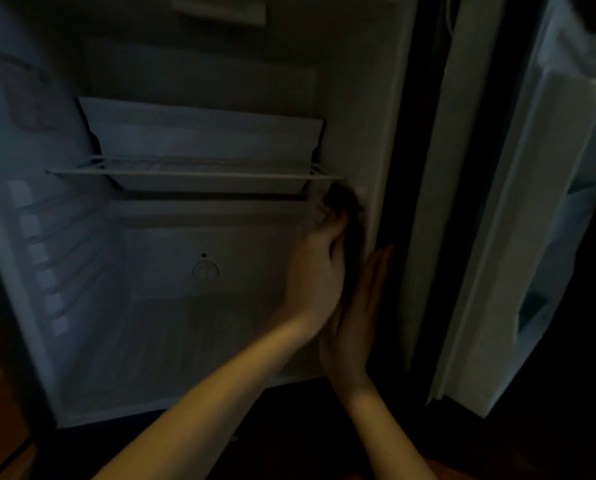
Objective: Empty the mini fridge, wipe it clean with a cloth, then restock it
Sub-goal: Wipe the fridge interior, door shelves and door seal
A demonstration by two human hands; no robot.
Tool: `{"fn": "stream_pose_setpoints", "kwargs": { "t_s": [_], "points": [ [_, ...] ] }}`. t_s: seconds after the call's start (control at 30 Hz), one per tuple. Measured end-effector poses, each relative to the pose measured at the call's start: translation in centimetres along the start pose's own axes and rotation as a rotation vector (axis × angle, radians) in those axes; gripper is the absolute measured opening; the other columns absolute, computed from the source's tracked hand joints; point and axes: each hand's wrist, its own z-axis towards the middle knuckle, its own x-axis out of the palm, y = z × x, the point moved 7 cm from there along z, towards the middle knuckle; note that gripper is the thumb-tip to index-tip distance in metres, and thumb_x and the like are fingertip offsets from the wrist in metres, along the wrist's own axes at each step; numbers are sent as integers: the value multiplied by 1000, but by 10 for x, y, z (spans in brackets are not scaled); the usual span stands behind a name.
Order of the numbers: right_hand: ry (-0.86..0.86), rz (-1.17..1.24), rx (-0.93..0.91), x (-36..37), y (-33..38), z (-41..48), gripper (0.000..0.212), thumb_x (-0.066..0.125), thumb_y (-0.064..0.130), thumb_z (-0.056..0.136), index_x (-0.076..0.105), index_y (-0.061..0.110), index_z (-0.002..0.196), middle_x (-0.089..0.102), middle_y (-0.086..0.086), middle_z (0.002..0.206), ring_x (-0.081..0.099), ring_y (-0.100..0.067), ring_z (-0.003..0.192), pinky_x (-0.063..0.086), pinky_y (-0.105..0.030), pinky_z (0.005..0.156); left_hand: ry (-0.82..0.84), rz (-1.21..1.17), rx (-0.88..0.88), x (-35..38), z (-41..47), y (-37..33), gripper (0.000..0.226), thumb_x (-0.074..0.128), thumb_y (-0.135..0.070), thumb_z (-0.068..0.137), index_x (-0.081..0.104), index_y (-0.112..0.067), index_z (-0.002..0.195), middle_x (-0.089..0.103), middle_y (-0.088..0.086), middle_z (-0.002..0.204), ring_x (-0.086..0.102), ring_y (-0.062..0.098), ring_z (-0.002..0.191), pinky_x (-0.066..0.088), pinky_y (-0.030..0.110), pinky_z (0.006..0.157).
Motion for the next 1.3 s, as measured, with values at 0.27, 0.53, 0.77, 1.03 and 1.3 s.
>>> {"fn": "stream_pose_setpoints", "kwargs": {
  "t_s": [0.27, 0.53, 0.77, 1.03, 1.3],
  "points": [
    [-133, -44, -259, 0, 15, 54, 49, 25, 14, 99, 27, -7, 144, 18, -1, 157, 7, -12, 149, 7, -27, 120, -48, 97, -267, 2, 53, 61, 25, 45, -7, 96, 71, -4, 99, 71, 14, 98, 63, 22, 87, 37, 19, 64],
    [-140, 29, -254, 3, 10, 50, 49, 35, 22, 102, 23, 5, 147, 3, 16, 161, 13, -15, 148, 12, -31, 121, 112, 224, -43, -7, 18, -8, 25, 50, -16, 88, 74, -14, 94, 73, 7, 83, 67, 24, 78, 48, 36, 64],
    [-142, 25, -209, 3, 9, 51, 50, 15, 31, 106, 25, 2, 145, 21, -2, 156, 12, -13, 148, 14, -33, 121, 97, 253, -173, -4, 51, 37, 24, 47, -9, 93, 71, -8, 95, 71, 11, 93, 66, 28, 88, 51, 38, 73],
    [-151, -12, -270, 1, 11, 48, 47, 20, 14, 102, 26, 2, 146, 7, 11, 162, 16, -19, 148, 12, -31, 121, 30, 316, -145, -3, 66, 69, 27, 43, -12, 84, 68, -2, 82, 70, 19, 85, 65, 33, 80, 46, 38, 64],
    [-93, -5, -202, 6, 1, 48, 52, 20, 39, 106, 22, 10, 149, 13, 4, 161, 10, -9, 148, 11, -28, 120, -51, -23, 41, 1, -2, -9, 44, 49, -1, 87, 60, -10, 128, 61, -2, 130, 53, 5, 124, 36, 18, 108]
  ]
}}
